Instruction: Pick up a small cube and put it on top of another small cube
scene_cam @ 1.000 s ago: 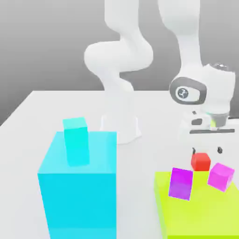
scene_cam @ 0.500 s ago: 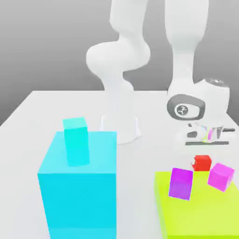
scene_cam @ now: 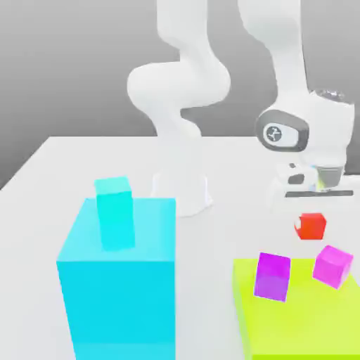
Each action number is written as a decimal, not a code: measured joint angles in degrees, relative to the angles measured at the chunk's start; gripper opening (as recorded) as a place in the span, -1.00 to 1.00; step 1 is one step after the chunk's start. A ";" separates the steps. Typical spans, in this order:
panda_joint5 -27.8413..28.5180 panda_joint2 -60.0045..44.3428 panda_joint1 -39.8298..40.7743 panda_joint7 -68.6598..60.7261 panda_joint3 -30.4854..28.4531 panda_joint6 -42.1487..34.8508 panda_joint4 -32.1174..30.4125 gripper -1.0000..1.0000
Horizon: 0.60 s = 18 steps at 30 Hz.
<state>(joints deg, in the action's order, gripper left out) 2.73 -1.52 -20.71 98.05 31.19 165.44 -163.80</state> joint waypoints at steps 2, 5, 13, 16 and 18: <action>-1.55 1.38 -0.28 -0.70 -0.83 -3.15 1.80 -1.00; -2.63 2.91 0.70 -0.16 -4.00 -10.09 7.31 -1.00; -3.85 3.71 7.65 2.24 -7.43 -23.82 20.28 -1.00; -0.97 -0.27 8.14 4.43 -7.33 -19.89 19.98 -1.00; 0.96 -3.05 7.88 5.85 -7.53 -16.91 19.50 1.00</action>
<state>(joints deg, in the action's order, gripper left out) 3.69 -4.56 -12.82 103.89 23.66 148.53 -144.30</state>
